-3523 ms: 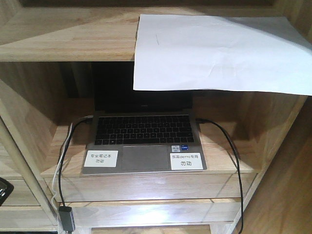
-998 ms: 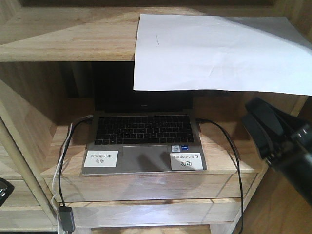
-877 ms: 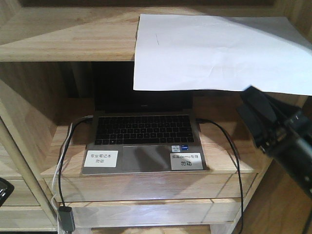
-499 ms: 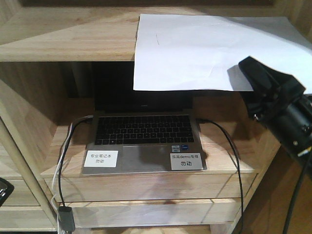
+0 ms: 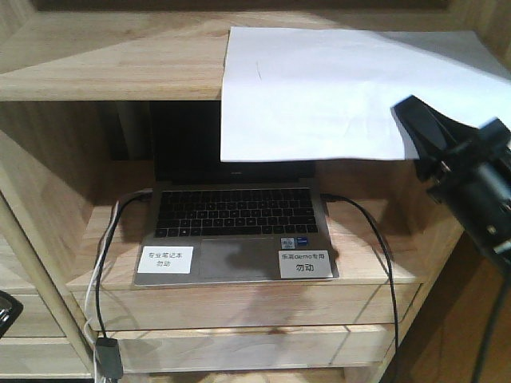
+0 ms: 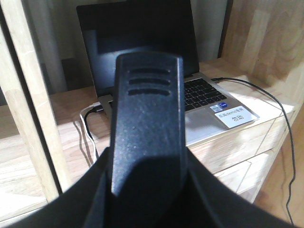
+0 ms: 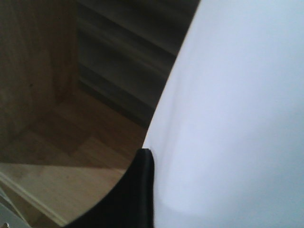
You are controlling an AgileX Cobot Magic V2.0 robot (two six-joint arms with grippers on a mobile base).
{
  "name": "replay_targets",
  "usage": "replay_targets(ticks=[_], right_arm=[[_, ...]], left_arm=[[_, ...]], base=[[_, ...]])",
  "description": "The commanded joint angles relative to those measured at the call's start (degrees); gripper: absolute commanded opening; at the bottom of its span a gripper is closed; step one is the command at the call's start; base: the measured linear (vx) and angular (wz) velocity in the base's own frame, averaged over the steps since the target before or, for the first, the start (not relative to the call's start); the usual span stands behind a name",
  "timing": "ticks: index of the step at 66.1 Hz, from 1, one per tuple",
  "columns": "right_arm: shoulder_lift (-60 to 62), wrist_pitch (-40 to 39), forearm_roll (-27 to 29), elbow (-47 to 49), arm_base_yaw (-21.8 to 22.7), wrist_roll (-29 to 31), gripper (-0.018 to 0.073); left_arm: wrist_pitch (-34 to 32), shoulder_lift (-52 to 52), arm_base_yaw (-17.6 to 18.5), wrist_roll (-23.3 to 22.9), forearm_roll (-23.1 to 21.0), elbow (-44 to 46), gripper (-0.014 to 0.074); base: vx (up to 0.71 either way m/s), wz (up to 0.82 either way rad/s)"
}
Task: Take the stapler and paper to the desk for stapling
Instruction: 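Pinch the paper with the right gripper and pull it off the shelf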
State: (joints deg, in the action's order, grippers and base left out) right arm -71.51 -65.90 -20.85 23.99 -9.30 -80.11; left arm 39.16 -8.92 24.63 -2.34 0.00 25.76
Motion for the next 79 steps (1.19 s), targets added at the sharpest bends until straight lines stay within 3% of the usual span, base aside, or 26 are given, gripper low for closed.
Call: replay_targets(ticks=[1, 24, 47, 79], right_arm=[[4.83, -11.06, 0.56, -1.76, -0.13, 1.13, -0.0008], [24.20, -6.89, 1.00, -14.09, -0.13, 6.66, -0.0005], [40.78, 1.58, 0.86, -24.13, -0.13, 4.72, -0.0005], [42.75, 6.34, 2.71, -25.66, -0.13, 3.76, -0.0005]], left_arm=[[-6.79, -0.58, -0.03, -0.16, 0.00, 1.74, -0.0007], [-6.79, -0.58, -0.03, -0.16, 0.00, 1.74, -0.0007], [-6.79, -0.58, -0.03, -0.16, 0.00, 1.74, -0.0007], [-6.79, -0.58, -0.03, -0.16, 0.00, 1.74, -0.0007]], base=[[0.00, 0.00], [0.00, 0.00], [0.00, 0.00], [0.00, 0.00]])
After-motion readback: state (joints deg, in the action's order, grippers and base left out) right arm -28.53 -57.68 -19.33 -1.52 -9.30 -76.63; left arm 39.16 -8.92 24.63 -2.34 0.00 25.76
